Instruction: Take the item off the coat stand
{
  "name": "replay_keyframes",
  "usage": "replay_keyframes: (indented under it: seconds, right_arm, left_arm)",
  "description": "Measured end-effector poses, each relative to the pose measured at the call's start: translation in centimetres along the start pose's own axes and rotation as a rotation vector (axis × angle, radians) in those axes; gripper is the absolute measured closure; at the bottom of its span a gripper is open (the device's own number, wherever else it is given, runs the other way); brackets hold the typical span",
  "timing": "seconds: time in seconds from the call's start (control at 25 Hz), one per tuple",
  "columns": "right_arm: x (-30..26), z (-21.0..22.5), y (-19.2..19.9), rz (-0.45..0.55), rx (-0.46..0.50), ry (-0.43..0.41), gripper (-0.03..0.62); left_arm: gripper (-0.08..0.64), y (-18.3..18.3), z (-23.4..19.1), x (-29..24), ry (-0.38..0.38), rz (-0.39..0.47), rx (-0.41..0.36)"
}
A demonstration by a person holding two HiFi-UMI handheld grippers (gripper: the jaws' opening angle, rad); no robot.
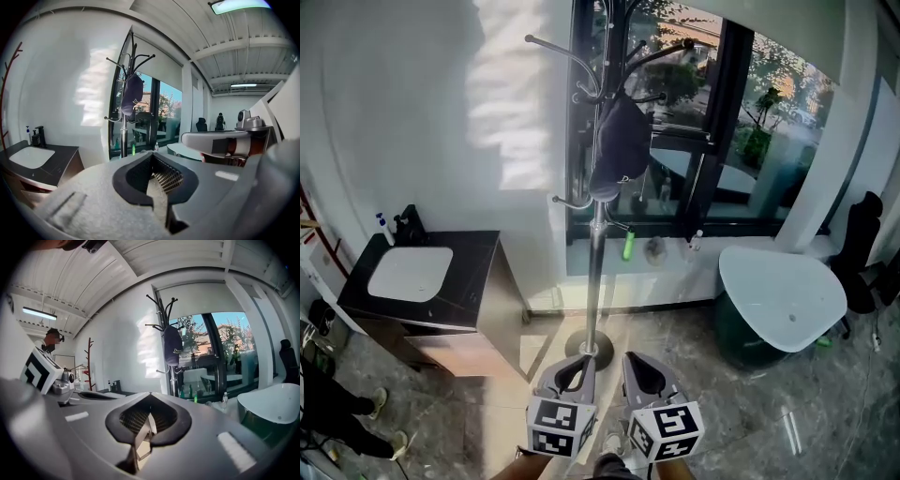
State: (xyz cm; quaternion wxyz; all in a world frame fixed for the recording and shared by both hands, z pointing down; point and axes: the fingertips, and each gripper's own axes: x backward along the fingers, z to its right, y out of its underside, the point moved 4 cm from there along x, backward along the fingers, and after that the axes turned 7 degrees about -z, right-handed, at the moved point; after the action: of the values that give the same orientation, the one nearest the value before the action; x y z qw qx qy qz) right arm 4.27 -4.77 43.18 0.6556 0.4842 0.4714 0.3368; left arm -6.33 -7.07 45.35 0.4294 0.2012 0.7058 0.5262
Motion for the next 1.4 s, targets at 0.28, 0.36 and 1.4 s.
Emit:
replay_keyframes:
  seconds: [0.28,0.36,1.4]
  right_arm:
    - [-4.1,5.1,-2.2,0.004,-0.007,-0.042,0.586]
    - [-5.1,6.5,-2.7,0.006,-0.011,-0.056,0.586]
    - [-14.0,12.4,-18.7,0.258,0.242,-0.135,0.586]
  left_arm:
    - [0.555,-3.5,-0.5,-5.4,-0.043,0.005,0.0]
    - [0.555,-4.3,-0.4,-6.8,-0.058,0.001,-0.002]
    - [0.558,-15.7,-5.8,-15.1,-0.175,0.129,-0.017]
